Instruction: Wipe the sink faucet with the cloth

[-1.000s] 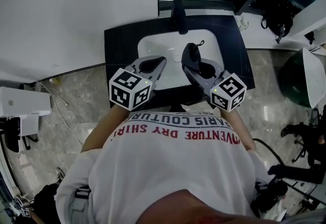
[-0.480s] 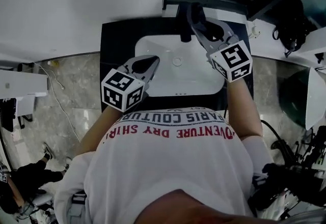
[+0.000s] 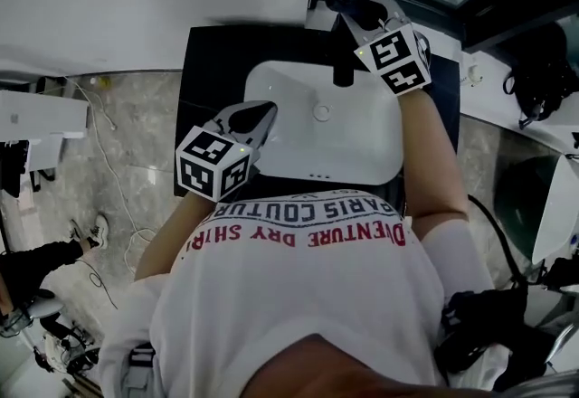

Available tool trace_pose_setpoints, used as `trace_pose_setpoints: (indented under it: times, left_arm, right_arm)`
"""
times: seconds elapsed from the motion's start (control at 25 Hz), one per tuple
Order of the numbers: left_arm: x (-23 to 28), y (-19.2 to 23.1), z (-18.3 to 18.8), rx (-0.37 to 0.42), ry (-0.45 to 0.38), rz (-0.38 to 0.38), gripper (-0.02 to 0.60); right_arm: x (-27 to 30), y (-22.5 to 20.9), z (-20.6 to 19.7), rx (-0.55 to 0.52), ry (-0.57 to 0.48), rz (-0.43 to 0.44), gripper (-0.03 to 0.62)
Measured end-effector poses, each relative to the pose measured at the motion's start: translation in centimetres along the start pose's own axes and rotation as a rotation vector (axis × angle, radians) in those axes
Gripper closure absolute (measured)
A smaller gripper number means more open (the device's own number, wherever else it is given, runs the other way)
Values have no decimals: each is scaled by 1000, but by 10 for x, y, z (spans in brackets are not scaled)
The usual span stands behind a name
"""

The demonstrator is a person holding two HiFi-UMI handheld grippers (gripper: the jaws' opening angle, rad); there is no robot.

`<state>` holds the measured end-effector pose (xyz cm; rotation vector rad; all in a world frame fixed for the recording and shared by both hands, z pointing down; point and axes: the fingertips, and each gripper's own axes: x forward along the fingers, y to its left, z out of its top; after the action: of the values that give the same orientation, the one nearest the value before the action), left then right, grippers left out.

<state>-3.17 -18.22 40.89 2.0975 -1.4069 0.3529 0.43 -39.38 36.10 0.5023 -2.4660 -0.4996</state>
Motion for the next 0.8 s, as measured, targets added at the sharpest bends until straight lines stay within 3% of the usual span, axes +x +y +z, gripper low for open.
trace_pose_setpoints:
  times: [0.36,0.8]
  left_arm:
    - [5,6,1,-34,-7,23,580]
    - [-10,2,3,1,-8,-31,580]
  right_arm:
    - [19,6,-11,72,7,67,523]
    - [-16,42,-11,140,16,73,523]
